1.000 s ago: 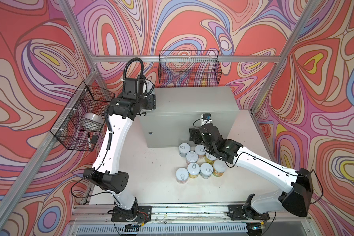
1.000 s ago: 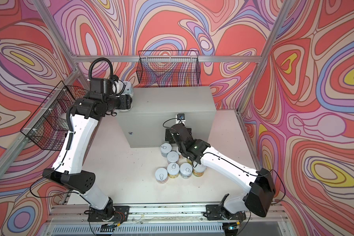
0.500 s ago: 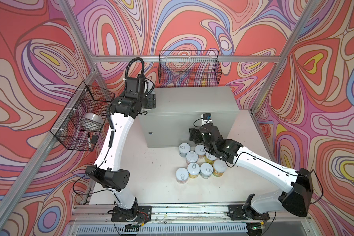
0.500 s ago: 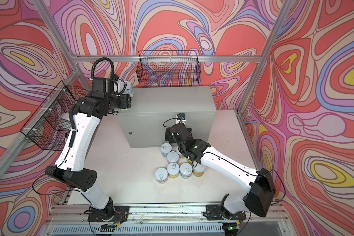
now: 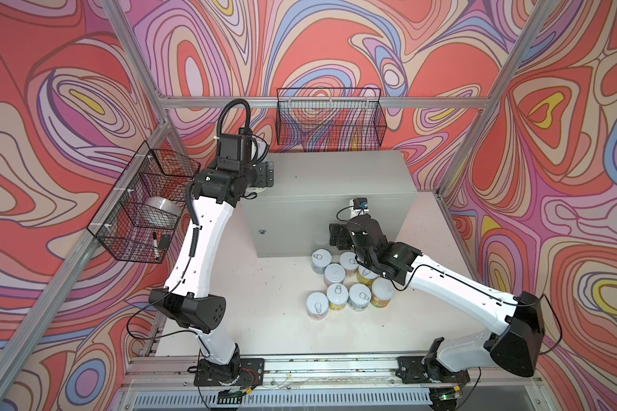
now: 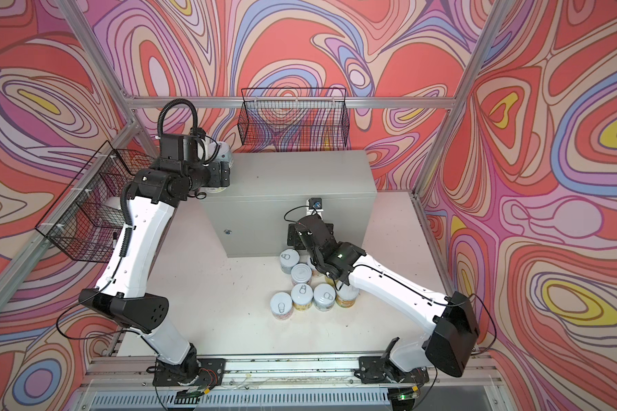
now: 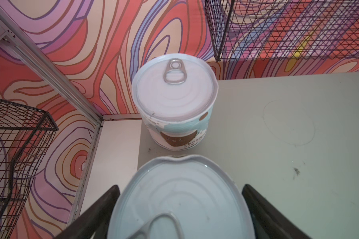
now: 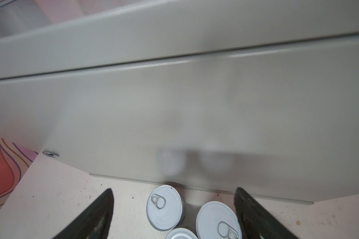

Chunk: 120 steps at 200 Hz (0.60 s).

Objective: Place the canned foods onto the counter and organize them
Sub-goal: 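Carry the can over the box top beside the first can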

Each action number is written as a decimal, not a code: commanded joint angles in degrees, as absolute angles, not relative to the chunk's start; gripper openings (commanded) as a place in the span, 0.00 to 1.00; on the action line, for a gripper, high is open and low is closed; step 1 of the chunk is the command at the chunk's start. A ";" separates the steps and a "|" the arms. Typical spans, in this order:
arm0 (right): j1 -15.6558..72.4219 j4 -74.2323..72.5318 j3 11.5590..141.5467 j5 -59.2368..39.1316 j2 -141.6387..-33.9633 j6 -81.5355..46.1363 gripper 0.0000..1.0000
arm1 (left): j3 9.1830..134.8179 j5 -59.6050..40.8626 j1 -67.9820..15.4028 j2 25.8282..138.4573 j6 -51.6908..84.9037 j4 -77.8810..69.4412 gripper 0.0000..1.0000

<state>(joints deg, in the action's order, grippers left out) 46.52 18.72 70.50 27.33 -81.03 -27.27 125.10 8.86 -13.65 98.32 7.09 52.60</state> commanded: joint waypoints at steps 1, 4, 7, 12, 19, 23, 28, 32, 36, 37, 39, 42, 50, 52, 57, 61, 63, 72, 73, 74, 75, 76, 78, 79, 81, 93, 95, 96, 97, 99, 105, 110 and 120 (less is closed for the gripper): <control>46.23 17.85 69.97 27.08 -80.95 -27.77 0.94 | 124.54 9.39 -13.27 98.24 7.21 50.89 0.93; 46.23 17.84 69.96 27.15 -80.87 -27.77 0.94 | 124.60 9.45 -13.23 98.26 7.30 51.01 0.93; 46.20 17.83 69.96 27.15 -80.79 -27.75 0.94 | 124.58 9.61 -13.23 98.26 7.39 51.06 0.93; 46.20 17.87 69.87 27.21 -80.73 -27.69 0.94 | 124.54 9.74 -13.25 98.22 7.51 51.12 0.93; 46.23 17.84 69.74 27.25 -80.60 -27.68 0.94 | 124.26 9.81 -13.26 97.90 7.54 51.03 0.92; 46.19 17.84 69.70 27.32 -80.51 -27.69 0.94 | 123.89 9.78 -13.27 97.71 7.46 50.87 0.92; 46.17 17.78 69.61 27.25 -80.38 -27.65 0.94 | 123.28 9.61 -13.27 97.14 7.29 50.39 0.92; 46.22 17.77 69.54 27.26 -80.33 -27.68 0.94 | 122.59 9.37 -13.27 96.66 7.15 49.89 0.92; 46.19 17.68 69.48 27.23 -80.33 -27.68 0.94 | 121.95 9.25 -13.27 96.12 7.12 49.25 0.92; 46.16 17.67 69.46 27.19 -80.24 -27.68 0.94 | 121.75 9.20 -13.27 96.01 7.12 49.10 0.93; 46.17 17.62 69.44 27.21 -80.20 -27.68 0.94 | 121.32 9.07 -13.23 95.74 7.19 48.86 0.93; 46.22 17.54 69.36 27.15 -80.17 -27.66 0.94 | 120.71 8.85 -13.22 95.19 7.15 48.22 0.93; 46.19 17.34 69.22 27.12 -80.20 -27.68 0.94 | 118.80 7.71 -13.27 93.78 6.87 46.52 0.96; 46.22 17.32 69.18 27.13 -80.19 -27.62 0.94 | 118.40 7.33 -13.23 93.45 6.68 46.15 0.97; 46.19 17.08 69.09 27.07 -80.29 -27.60 0.94 | 117.50 6.55 -13.27 92.78 6.51 45.33 0.99; 46.16 16.89 69.04 26.86 -80.33 -27.48 0.94 | 116.83 6.16 -13.27 92.33 6.44 44.69 1.00; 46.15 16.81 69.01 26.78 -80.33 -27.44 0.94 | 116.57 5.98 -13.27 92.10 6.42 44.42 1.00; 46.14 16.70 69.02 26.56 -80.50 -27.42 0.94 | 115.70 5.80 -13.27 91.38 6.46 43.39 1.00; 46.14 16.66 69.01 26.51 -80.50 -27.42 0.94 | 115.59 5.76 -13.27 91.26 6.48 43.27 1.00; 46.14 16.63 69.04 26.48 -80.51 -27.42 0.94 | 115.50 5.73 -13.23 91.16 6.45 43.17 1.00; 46.14 16.62 69.02 26.47 -80.59 -27.42 0.94 | 115.40 5.64 -13.25 91.06 6.43 43.03 1.00; 46.14 16.57 69.01 26.42 -80.60 -27.42 0.94 | 115.27 5.59 -13.26 91.01 6.38 42.96 1.00; 46.14 16.55 69.04 26.39 -80.64 -27.42 0.94 | 115.04 5.44 -13.27 90.80 6.25 42.62 1.00; 46.14 16.53 69.07 26.24 -80.67 -27.42 0.94 | 114.91 5.31 -13.27 90.75 6.16 42.49 1.00; 46.14 16.46 69.01 26.16 -80.66 -27.44 0.94 | 114.64 5.09 -13.27 90.65 6.04 42.07 1.00; 46.14 16.38 69.08 25.82 -80.90 -27.57 0.94 | 113.73 4.61 -13.27 90.00 6.12 40.95 1.00; 46.14 16.35 69.08 25.75 -80.93 -27.59 0.94 | 113.62 4.47 -13.27 89.82 6.03 40.76 1.00; 46.14 16.35 69.04 25.75 -80.94 -27.64 0.94 | 113.59 4.43 -13.27 89.82 6.00 40.68 1.00; 46.14 16.35 69.02 25.75 -80.94 -27.66 0.94 | 113.53 4.41 -13.27 89.78 6.03 40.60 1.00; 46.14 16.28 69.07 25.69 -80.84 -27.68 0.94 | 113.48 4.33 -13.21 89.73 6.06 40.54 1.00; 46.14 16.26 69.05 25.44 -80.91 -27.66 0.94 | 113.66 4.51 -13.23 89.66 6.18 40.52 1.00; 46.14 16.26 69.08 25.34 -80.78 -27.67 0.94 | 113.64 4.96 -13.27 89.68 6.41 40.52 1.00; 46.14 16.26 68.99 25.32 -80.63 -27.86 0.94 | 113.89 5.31 -13.27 89.67 6.50 40.75 1.00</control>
